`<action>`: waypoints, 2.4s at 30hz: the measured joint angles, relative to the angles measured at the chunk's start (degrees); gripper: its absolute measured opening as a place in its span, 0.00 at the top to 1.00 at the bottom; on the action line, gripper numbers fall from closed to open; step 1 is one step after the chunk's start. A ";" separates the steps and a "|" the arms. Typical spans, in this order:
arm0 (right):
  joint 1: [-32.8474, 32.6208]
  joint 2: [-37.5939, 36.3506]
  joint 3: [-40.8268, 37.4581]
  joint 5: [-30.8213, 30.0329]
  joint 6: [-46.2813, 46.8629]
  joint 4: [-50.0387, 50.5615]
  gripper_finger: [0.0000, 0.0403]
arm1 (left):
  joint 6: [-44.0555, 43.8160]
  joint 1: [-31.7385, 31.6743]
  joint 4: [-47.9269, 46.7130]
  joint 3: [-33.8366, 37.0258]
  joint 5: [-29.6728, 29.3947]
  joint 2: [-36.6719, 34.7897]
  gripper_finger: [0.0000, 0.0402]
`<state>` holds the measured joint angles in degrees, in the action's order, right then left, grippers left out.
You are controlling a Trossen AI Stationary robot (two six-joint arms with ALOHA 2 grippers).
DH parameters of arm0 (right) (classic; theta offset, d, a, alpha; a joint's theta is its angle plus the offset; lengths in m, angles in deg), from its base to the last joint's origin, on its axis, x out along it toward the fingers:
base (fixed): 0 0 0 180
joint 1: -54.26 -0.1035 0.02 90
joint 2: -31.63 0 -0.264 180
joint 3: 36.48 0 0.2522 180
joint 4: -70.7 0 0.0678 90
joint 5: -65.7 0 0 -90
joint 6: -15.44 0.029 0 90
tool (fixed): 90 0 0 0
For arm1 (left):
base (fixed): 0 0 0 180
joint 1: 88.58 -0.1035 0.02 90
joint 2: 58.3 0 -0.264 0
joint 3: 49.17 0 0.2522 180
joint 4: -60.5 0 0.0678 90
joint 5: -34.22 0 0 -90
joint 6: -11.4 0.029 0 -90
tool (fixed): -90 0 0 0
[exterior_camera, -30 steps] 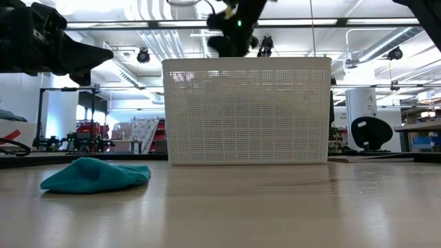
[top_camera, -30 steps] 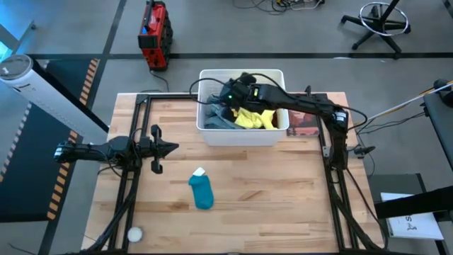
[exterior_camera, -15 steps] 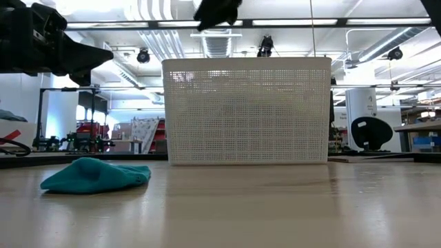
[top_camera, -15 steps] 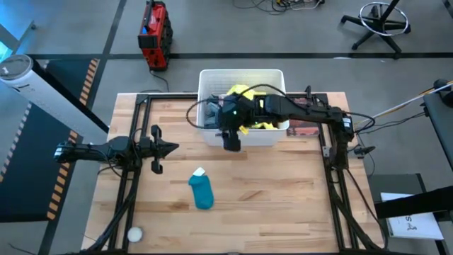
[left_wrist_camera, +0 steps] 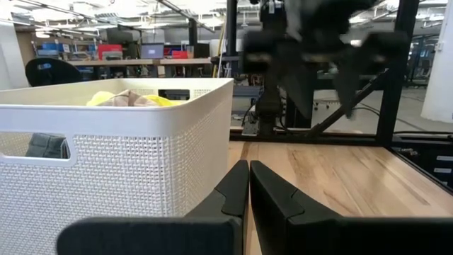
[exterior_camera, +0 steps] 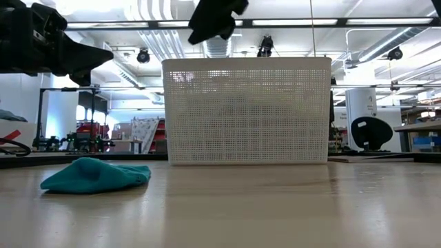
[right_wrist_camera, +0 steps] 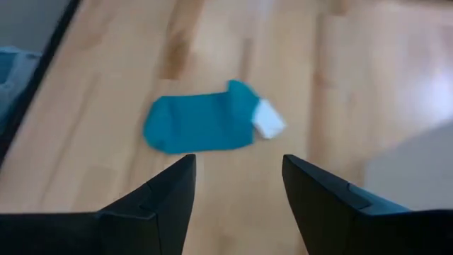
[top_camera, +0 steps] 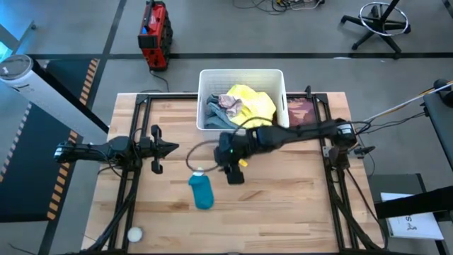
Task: Sort clothes
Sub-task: Put the blue sock into the white laundry bin
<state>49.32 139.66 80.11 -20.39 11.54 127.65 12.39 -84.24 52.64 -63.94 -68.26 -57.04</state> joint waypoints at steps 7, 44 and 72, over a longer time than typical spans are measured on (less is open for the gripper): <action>-4.82 0.00 -9.11 1.10 1.60 -10.26 0.53 | -0.01 0.01 0.01 0.00 0.00 0.00 1.00; -8.16 21.18 -8.45 0.56 5.05 -32.95 0.27 | -0.01 0.00 -0.28 0.00 -0.01 0.00 1.00; -8.05 28.03 21.51 -12.21 -5.88 -1.03 0.95 | -0.01 0.00 -0.01 0.02 -0.01 0.00 1.00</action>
<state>41.27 167.69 101.62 -32.59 5.65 126.62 12.38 -84.24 52.63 -63.92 -68.27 -57.04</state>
